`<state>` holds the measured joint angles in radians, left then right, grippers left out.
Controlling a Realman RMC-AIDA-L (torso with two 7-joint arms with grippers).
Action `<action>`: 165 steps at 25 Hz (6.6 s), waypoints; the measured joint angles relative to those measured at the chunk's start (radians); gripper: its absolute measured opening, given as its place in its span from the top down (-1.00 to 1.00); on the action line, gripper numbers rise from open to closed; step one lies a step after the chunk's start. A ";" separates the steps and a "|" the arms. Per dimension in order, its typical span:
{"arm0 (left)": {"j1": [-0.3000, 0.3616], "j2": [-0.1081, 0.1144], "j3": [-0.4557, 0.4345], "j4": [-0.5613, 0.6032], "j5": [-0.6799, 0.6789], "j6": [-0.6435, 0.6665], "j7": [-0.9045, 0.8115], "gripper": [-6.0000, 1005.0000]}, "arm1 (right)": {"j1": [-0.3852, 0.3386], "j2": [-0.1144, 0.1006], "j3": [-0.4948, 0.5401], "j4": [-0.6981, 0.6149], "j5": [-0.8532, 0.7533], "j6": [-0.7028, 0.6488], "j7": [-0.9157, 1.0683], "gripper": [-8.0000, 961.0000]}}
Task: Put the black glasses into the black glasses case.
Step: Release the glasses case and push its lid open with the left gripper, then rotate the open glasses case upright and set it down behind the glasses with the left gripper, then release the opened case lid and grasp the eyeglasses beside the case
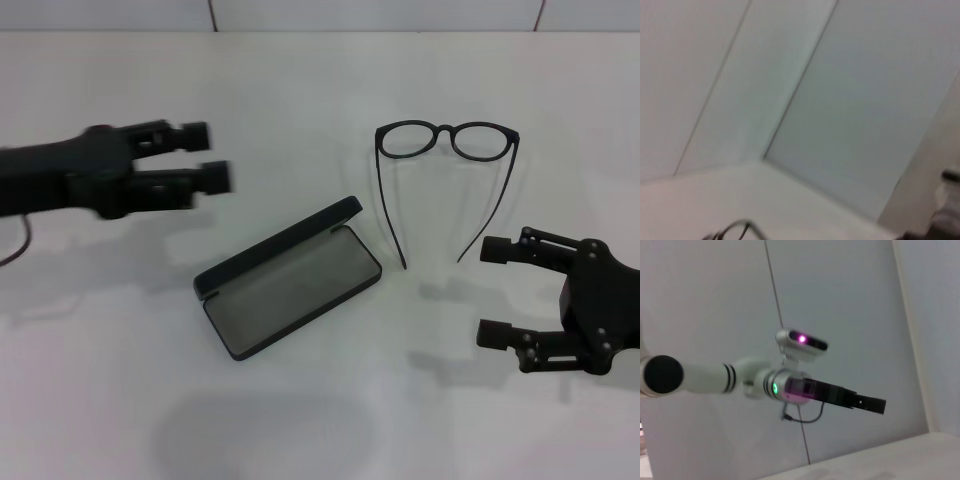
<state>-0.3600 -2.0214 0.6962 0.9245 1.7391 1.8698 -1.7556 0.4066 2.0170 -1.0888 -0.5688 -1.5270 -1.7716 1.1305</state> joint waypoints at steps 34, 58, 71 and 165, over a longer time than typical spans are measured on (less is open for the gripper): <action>-0.081 -0.071 0.869 0.561 0.784 -0.479 -0.834 -0.72 | -0.013 0.002 0.000 0.040 0.015 0.043 -0.038 -0.83; -0.038 -0.069 0.888 0.683 0.812 -0.493 -0.712 0.55 | -0.006 0.003 0.014 0.072 0.015 0.052 -0.051 -0.83; -0.035 -0.069 0.891 0.687 0.812 -0.559 -0.459 0.61 | -0.002 0.004 0.027 0.104 0.042 0.056 -0.077 -0.83; 0.075 -0.030 0.205 -0.462 -0.060 0.005 0.650 -0.66 | 0.074 -0.009 0.013 0.115 -0.052 -0.098 -0.092 -0.82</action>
<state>-0.2848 -2.0518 0.9012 0.4625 1.6793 1.8748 -1.1051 0.4803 2.0080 -1.0753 -0.4538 -1.5786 -1.8699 1.0385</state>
